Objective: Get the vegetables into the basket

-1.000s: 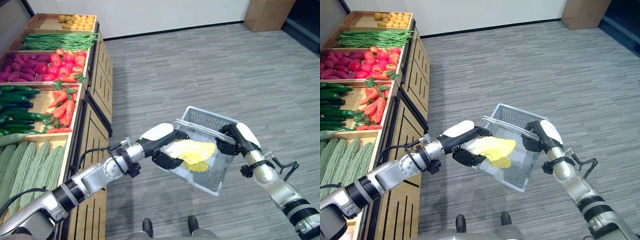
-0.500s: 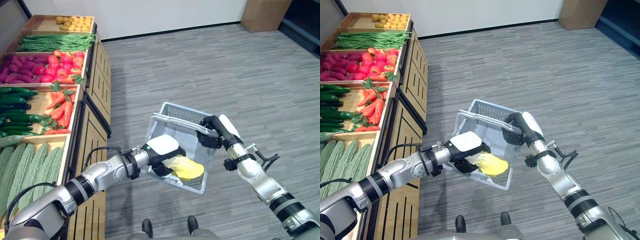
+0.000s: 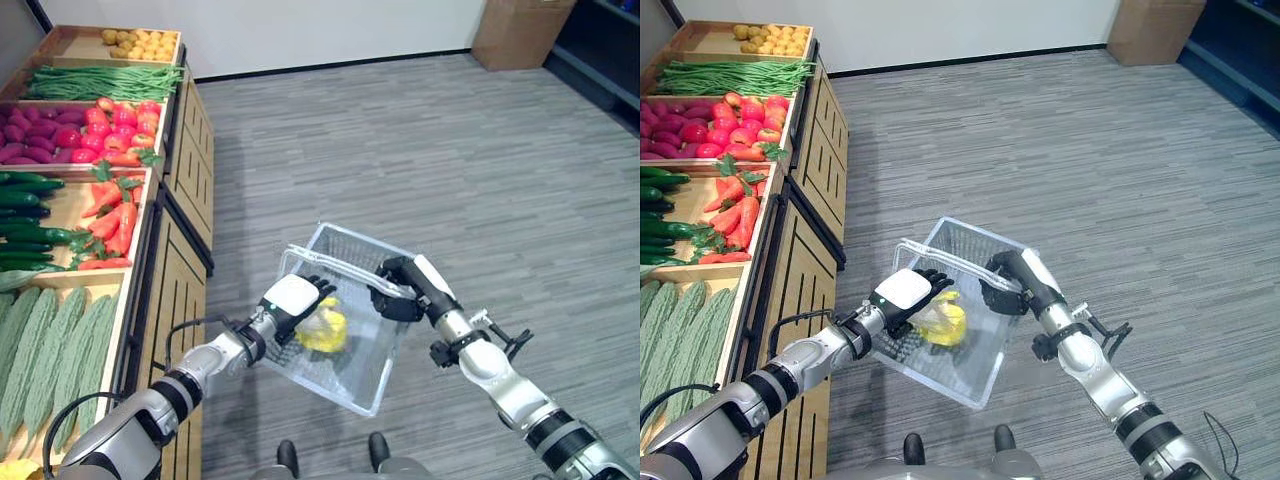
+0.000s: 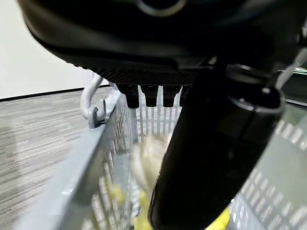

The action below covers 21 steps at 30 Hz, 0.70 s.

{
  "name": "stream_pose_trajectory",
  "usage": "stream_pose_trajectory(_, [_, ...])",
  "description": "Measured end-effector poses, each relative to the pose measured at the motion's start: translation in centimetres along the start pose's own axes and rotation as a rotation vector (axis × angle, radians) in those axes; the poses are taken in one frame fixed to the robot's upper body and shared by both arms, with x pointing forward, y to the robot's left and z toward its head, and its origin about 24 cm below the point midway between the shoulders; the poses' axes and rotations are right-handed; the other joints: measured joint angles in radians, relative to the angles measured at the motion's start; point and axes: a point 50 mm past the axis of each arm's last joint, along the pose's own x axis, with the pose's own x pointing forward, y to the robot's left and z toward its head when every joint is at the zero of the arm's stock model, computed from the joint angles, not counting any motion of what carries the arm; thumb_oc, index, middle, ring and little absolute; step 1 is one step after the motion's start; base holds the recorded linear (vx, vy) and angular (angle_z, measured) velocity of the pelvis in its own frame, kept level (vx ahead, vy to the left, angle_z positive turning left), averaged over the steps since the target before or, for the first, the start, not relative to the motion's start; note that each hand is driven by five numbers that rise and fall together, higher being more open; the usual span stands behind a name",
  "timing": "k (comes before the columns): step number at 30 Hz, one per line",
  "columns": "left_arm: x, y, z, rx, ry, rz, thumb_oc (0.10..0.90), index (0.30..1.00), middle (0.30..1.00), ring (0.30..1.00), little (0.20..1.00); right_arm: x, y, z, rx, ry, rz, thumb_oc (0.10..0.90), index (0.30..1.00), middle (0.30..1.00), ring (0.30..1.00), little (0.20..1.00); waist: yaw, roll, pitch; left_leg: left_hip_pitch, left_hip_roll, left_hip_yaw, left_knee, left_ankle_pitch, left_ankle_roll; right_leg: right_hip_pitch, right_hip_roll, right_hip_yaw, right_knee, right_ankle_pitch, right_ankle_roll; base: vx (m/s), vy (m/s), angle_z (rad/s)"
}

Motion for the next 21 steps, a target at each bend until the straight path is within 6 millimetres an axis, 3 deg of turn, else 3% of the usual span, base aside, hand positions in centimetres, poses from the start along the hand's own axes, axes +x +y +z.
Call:
stream_pose_trajectory(3, [-0.6,-0.6,0.5,-0.049,0.0,0.006,0.9,1.0,1.0,1.0,1.0,-0.6,0.4,-1.0,0.002,0.041,0.006,0.4,0.3,0.3,0.3,0.3,0.004,-0.001,0.0,0.001,0.002,0.001,0.0,0.0,0.0,0.001,0.001,0.0,0.0,0.0,-0.001,0.0,0.0,0.0])
stream_pose_trajectory(6, [-1.7,-1.0,1.8,-0.222,-0.002,0.041,0.9,1.0,1.0,1.0,1.0,-1.3,0.9,-2.4,0.01,0.106,-0.002,0.4,0.3,0.3,0.3,0.3,0.008,-0.002,0.0,0.002,0.003,0.001,0.0,0.0,0.0,0.002,0.002,0.0,0.0,0.0,-0.001,0.0,0.0,0.0])
stream_pose_trajectory(9, [-2.9,-1.1,2.7,-0.484,0.019,0.077,0.9,1.0,1.0,1.0,1.0,-2.6,1.5,-4.4,0.036,0.207,-0.044,0.4,0.3,0.3,0.3,0.3,0.017,-0.004,-0.001,0.003,0.004,-0.003,0.0,-0.001,0.0,0.005,0.002,-0.004,0.0,0.0,0.0,0.0,-0.008,0.03])
stream_pose_trajectory(10, [-4.6,-1.3,2.5,-0.707,0.067,0.076,0.9,1.0,1.0,1.0,1.0,-3.5,2.0,-6.2,0.087,0.299,-0.096,0.4,0.3,0.3,0.3,0.3,0.017,-0.006,-0.002,0.007,0.004,-0.007,0.0,-0.001,0.0,0.011,0.002,-0.007,-0.001,-0.001,0.0,0.0,-0.029,0.1])
stream_pose_trajectory(11, [-5.9,-1.8,2.5,-0.818,0.09,0.054,0.9,1.0,1.0,1.0,1.0,-4.8,1.7,-8.3,0.084,0.409,-0.142,0.4,0.3,0.3,0.3,0.3,0.024,-0.005,-0.003,0.008,0.002,-0.011,0.0,-0.002,0.001,0.013,0.001,-0.011,-0.001,-0.002,0.0,0.0,-0.024,0.08])
stream_pose_trajectory(14, [-7.8,-3.0,1.9,-0.949,0.136,-0.01,0.9,1.0,1.0,1.0,1.0,-6.5,1.6,-10.0,0.094,0.511,-0.189,0.4,0.3,0.3,0.3,0.3,0.034,-0.004,-0.006,0.008,0.003,-0.015,-0.003,-0.005,-0.001,0.015,0.002,-0.015,-0.003,-0.005,0.0,0.0,-0.019,0.03])
stream_pose_trajectory(15, [-9.0,-4.8,1.5,-1.009,0.202,-0.066,0.9,1.0,1.0,1.0,1.0,-7.7,1.4,-11.2,0.085,0.578,-0.207,0.4,0.3,0.3,0.3,0.3,0.041,0.002,-0.011,0.007,0.002,-0.017,-0.005,-0.006,-0.001,0.015,0.001,-0.017,-0.004,-0.005,0.0,0.0,-0.024,0.04])
stream_pose_trajectory(19, [-11.2,-8.5,0.7,-1.055,0.363,-0.177,0.9,1.0,1.0,1.0,1.0,-9.2,1.4,-12.6,0.073,0.67,-0.218,0.4,0.3,0.3,0.3,0.3,0.043,0.003,-0.013,0.004,0.003,-0.022,-0.004,-0.005,-0.002,0.016,0.002,-0.022,-0.004,-0.005,-0.002,0.0,-0.024,0.03])
stream_pose_trajectory(21, [-13.5,-13.3,0.6,-1.154,0.63,-0.253,0.9,1.0,1.0,1.0,1.0,-11.0,1.4,-14.0,0.073,0.764,-0.252,0.4,0.3,0.3,0.3,0.3,0.038,0.007,-0.038,0.003,0.003,-0.026,-0.002,-0.005,-0.002,0.015,0.002,-0.025,-0.005,-0.009,-0.005,-0.01,-0.026,0.06])
